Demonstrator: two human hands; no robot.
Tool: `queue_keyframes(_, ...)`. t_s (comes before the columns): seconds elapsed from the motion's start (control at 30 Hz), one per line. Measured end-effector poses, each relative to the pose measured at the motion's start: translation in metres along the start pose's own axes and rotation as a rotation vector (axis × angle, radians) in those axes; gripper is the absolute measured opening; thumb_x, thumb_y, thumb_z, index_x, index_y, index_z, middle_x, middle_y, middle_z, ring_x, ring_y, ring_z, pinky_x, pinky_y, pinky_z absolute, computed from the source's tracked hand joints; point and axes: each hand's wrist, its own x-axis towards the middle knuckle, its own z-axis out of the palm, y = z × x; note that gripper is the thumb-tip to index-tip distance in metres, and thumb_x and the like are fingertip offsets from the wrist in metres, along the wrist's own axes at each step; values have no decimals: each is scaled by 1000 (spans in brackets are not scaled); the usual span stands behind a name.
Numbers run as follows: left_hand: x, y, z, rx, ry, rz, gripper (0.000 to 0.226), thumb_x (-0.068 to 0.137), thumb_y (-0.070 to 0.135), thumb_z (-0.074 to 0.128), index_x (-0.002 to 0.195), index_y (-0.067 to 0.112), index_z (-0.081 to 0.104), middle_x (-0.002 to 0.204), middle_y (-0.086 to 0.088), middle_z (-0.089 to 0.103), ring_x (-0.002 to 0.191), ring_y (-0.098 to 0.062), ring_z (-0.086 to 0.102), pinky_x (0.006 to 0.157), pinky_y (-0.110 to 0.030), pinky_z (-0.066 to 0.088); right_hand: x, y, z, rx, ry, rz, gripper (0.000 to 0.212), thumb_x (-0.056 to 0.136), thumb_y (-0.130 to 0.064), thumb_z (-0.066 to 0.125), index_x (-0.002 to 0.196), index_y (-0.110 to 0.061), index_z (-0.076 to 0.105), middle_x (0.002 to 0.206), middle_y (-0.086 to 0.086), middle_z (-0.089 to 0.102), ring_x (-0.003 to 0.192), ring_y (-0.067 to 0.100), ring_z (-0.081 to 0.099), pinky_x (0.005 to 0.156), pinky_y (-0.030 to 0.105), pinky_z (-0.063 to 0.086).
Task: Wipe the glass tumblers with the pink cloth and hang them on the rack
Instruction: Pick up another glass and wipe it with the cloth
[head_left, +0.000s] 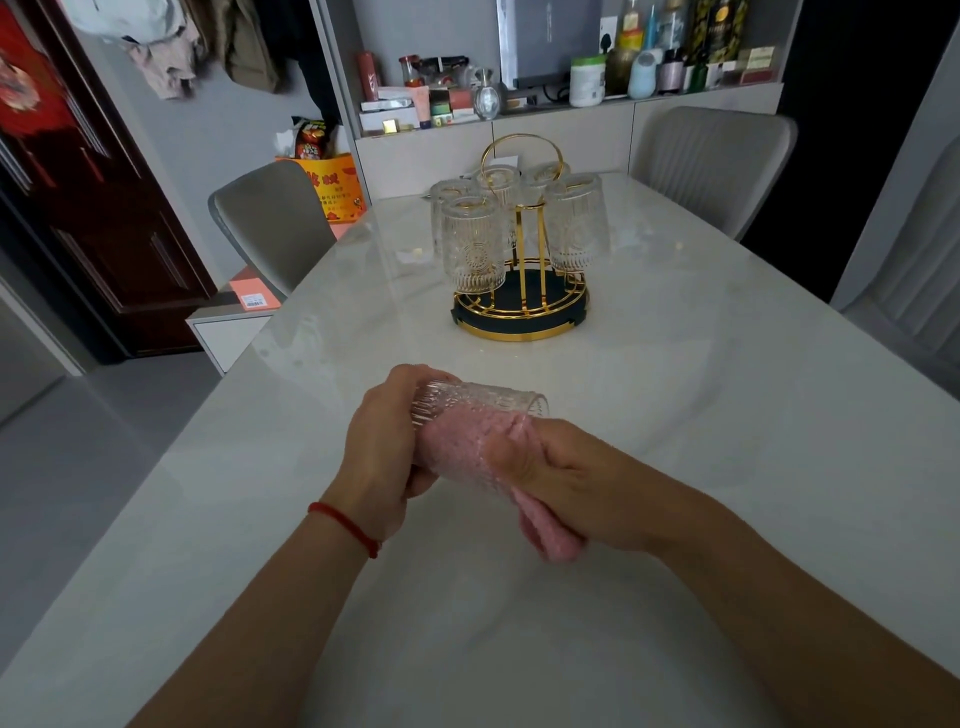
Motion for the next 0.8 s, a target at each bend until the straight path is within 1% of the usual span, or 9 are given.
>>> queue_keyframes(0.07, -1, -1, 2, -5, 21, -25, 34, 97, 38, 54, 76, 23, 76, 79, -7, 66, 65, -22, 58, 46, -21, 39, -2, 1, 4, 16, -3, -5, 101, 85, -85, 32, 57, 9, 53, 44, 8, 55, 49, 14, 62, 58, 31, 57)
queue_keyframes(0.17, -1, -1, 4, -46, 77, -22, 40, 96, 37, 53, 67, 23, 77, 74, -4, 68, 65, -21, 58, 51, -23, 40, 2, 1, 12, 228, 63, 105, 97, 87, -79, 30, 77, 11, 65, 61, 26, 65, 53, 23, 69, 66, 51, 64)
queue_keyframes(0.23, -4, 1, 7, -63, 105, 52, 47, 99, 33, 51, 61, 25, 76, 66, 5, 71, 64, -15, 66, 51, -23, 47, 3, -3, 13, 362, 102, 194, 95, 85, -80, 27, 112, 1, 70, 89, 47, 65, 54, 31, 68, 55, 37, 61)
queue_keyframes(0.37, -4, -3, 7, -22, 84, 364, 44, 96, 30, 48, 64, 24, 77, 71, 2, 73, 76, -16, 71, 69, -36, 56, 0, -14, 20, 683, 213, 299, 81, 82, -76, 34, 115, -11, 68, 117, 54, 52, 39, 18, 50, 39, 22, 44)
queue_keyframes(0.43, -1, -7, 2, -21, 51, 534, 41, 93, 27, 43, 72, 17, 77, 80, -8, 73, 85, -28, 69, 75, -41, 56, 0, -11, 23, 858, 232, 316, 90, 81, -74, 41, 130, -1, 59, 108, 38, 52, 33, 11, 44, 33, 17, 39)
queue_keyframes(0.53, 2, -13, -3, 6, 12, 733, 43, 99, 20, 36, 85, 3, 72, 86, -14, 71, 85, -27, 66, 74, -35, 53, 1, -7, 25, 1065, 211, 299, 93, 82, -74, 48, 134, 2, 59, 109, 25, 45, 30, 7, 41, 29, 15, 36)
queue_keyframes(0.67, 6, -16, -12, 104, -50, 975, 47, 102, 25, 27, 98, 2, 68, 95, -6, 69, 88, -18, 66, 75, -28, 51, -2, -9, 28, 1315, 119, 250, 75, 87, -66, 47, 95, 2, 78, 99, 19, 76, 32, 10, 54, 25, 15, 37)
queue_keyframes(0.73, 12, -17, -15, 155, -117, 1026, 49, 101, 30, 23, 106, 9, 67, 97, -3, 68, 87, -20, 66, 72, -30, 52, -4, -9, 21, 1281, 119, 241, 79, 93, -66, 41, 91, 4, 77, 85, 16, 76, 29, 10, 53, 24, 15, 35)
queue_keyframes(0.8, 13, -13, -17, 190, -246, 862, 49, 102, 35, 24, 114, 19, 68, 95, -7, 66, 76, -20, 64, 60, -30, 52, -3, -9, 11, 1032, 180, 274, 90, 94, -72, 36, 105, 12, 67, 69, 19, 65, 29, 16, 48, 28, 15, 31)
